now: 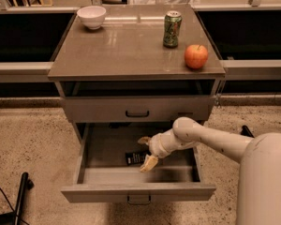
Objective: Pick rxbar chocolate from middle drawer and place on counter
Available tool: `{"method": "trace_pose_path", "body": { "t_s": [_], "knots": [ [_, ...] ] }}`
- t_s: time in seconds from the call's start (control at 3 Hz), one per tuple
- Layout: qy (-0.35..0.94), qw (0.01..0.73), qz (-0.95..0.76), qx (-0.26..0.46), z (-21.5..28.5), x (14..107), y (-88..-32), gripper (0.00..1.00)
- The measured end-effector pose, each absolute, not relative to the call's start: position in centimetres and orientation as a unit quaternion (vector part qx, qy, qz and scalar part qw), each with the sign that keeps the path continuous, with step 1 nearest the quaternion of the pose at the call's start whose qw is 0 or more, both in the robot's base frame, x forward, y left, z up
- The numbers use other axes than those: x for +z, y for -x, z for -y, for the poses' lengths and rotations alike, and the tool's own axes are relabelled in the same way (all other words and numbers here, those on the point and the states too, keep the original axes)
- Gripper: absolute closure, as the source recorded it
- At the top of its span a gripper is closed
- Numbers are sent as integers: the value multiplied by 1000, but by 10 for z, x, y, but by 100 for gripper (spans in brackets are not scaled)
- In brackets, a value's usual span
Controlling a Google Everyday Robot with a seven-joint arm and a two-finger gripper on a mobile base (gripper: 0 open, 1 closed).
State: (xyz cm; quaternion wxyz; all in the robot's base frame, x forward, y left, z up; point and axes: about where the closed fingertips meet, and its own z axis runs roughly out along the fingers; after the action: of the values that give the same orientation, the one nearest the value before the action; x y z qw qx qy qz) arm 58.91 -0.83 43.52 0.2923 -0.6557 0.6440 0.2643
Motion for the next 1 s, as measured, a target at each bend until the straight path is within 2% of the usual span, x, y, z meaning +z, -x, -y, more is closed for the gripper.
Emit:
{"method": "trace_pose_path", "body": {
  "t_s": [1.0],
  "knots": [
    [659, 324, -640, 226, 4, 386, -618, 17]
  ]
}}
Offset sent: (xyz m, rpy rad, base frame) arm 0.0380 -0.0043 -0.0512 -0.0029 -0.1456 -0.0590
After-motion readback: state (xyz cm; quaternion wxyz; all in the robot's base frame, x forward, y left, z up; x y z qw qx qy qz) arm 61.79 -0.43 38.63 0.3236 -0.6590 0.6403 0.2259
